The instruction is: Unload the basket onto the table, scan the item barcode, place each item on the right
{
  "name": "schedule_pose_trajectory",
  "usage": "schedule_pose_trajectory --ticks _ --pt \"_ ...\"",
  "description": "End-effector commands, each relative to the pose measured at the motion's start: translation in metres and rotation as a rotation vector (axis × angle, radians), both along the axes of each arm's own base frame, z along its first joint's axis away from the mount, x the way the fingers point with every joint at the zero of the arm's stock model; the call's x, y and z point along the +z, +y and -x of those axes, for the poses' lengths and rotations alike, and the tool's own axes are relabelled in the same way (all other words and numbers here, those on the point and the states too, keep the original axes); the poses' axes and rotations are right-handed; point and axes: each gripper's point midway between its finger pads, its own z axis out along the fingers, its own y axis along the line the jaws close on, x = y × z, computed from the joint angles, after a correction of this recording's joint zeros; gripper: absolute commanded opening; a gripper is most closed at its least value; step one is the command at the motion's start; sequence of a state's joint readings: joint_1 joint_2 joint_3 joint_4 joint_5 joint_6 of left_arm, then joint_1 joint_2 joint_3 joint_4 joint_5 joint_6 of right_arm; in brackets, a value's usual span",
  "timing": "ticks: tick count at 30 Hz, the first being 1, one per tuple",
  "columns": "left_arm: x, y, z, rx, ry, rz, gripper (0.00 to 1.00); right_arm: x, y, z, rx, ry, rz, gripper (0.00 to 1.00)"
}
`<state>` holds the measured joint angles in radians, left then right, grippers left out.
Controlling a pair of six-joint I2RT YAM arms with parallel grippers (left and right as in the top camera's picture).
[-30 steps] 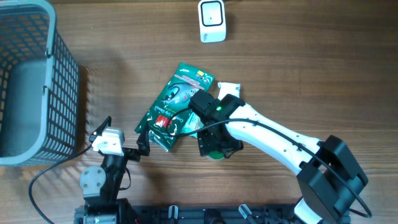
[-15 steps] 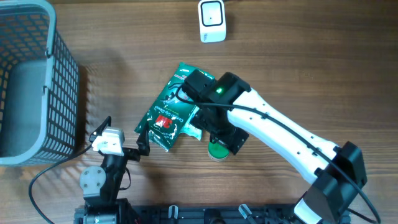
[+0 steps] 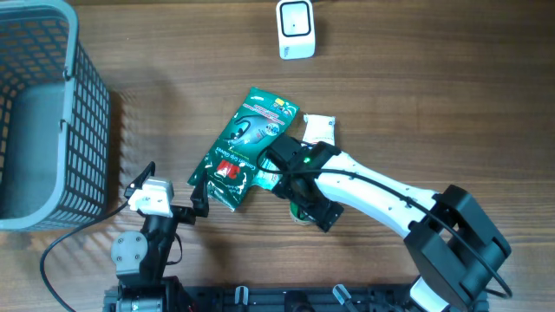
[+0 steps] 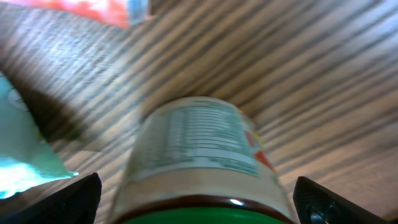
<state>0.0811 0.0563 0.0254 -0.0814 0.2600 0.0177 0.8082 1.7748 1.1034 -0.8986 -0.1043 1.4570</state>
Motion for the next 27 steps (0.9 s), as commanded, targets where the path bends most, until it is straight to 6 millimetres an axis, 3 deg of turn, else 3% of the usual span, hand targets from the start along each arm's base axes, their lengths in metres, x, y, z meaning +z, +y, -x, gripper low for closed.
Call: schedule_pose_trajectory --ticks 1,10,14,16,18,20,23,25,27 --pt "-0.002 0.001 0.0 0.004 0.003 -0.001 1.0 -0.003 0.0 0.0 0.024 -0.006 0.0 0.97" --pt "-0.002 0.001 0.0 0.004 0.003 -0.001 1.0 -0.032 -0.005 0.004 0.034 0.068 0.044 0.88" --pt "-0.002 0.001 0.0 0.004 0.003 -0.001 1.0 -0.03 -0.001 0.008 0.107 0.091 0.011 0.71" --pt "-0.002 0.001 0.0 0.004 0.003 -0.001 1.0 -0.024 0.005 0.011 0.203 0.119 -0.047 0.63" --pt "-0.002 0.001 0.0 0.004 0.003 -0.001 1.0 -0.009 0.016 0.012 0.305 0.167 -0.16 0.63" --pt "-0.002 0.001 0.0 0.004 0.003 -0.001 1.0 0.012 0.036 0.007 0.41 0.192 -0.368 0.62" --pt "-0.002 0.001 0.0 0.004 0.003 -0.001 1.0 0.045 0.05 -0.004 0.47 0.201 -0.668 0.6" --pt "-0.002 0.001 0.0 0.004 0.003 -0.001 1.0 0.059 0.049 -0.011 0.495 0.181 -0.792 0.61" --pt "-0.002 0.001 0.0 0.004 0.003 -0.001 1.0 0.06 0.037 -0.012 0.48 0.198 -0.796 0.61"
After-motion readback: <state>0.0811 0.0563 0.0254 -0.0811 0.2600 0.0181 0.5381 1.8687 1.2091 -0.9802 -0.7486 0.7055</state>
